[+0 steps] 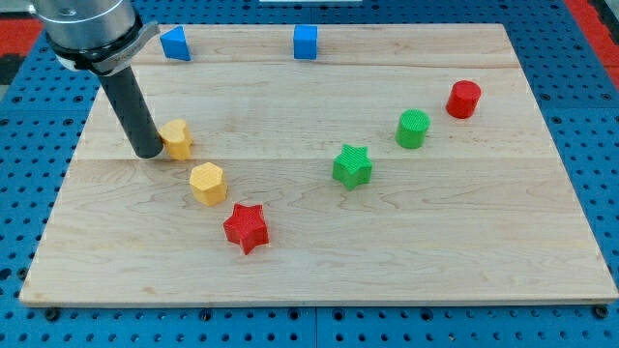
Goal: Slide the blue triangle slightly down
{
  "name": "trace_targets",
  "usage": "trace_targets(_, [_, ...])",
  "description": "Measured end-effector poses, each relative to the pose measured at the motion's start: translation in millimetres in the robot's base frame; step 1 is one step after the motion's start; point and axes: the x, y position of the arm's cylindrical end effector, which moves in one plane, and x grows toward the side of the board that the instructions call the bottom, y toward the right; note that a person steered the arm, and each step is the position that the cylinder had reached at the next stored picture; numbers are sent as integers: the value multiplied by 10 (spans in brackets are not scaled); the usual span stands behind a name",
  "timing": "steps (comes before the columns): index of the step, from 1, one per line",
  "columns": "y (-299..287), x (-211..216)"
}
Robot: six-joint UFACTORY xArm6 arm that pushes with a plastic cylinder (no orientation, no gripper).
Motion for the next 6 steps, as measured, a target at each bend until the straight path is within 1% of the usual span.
trace_targets(1, [-936,-654])
trace_targets(2, [-1106,-1491])
trace_targets(3, [-862,-2320])
trace_targets(4, [-426,-2388])
trace_targets(5, [59,-2179])
trace_targets(6, [392,-1823])
